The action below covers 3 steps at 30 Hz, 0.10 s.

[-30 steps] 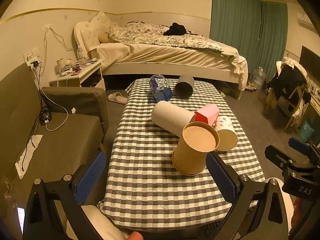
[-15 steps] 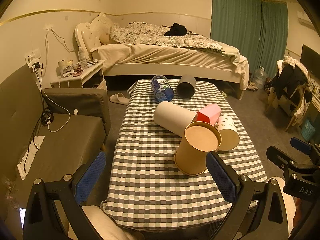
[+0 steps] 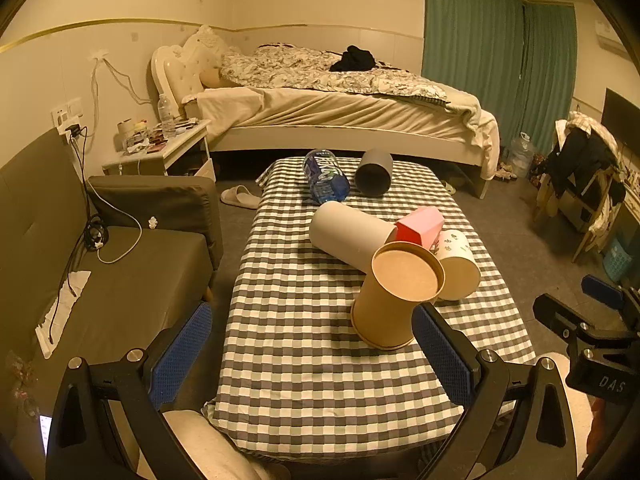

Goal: Flip cup upside down

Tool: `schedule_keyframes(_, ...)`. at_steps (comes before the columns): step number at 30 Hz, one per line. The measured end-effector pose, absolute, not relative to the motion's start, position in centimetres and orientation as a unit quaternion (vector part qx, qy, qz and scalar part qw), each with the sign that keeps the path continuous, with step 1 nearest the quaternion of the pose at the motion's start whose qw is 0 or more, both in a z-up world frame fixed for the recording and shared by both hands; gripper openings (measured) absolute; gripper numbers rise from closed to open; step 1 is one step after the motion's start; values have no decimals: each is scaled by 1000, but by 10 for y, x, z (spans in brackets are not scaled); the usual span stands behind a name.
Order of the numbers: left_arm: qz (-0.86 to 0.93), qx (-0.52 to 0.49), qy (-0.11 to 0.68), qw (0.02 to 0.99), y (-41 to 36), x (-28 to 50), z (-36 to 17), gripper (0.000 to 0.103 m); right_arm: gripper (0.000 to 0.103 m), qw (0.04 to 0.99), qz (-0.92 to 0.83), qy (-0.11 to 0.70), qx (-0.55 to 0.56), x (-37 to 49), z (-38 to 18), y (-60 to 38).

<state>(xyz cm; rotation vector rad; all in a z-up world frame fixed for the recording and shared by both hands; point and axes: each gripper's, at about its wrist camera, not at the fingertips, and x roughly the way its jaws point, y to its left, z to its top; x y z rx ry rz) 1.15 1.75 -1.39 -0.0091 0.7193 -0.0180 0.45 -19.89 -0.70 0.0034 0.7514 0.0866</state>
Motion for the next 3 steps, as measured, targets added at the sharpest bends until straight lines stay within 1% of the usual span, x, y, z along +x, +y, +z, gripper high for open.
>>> schedule_keyframes(3, -6, -3, 351, 936, 20, 12, -13, 103, 103, 929, 42, 367, 2, 5, -7, -198)
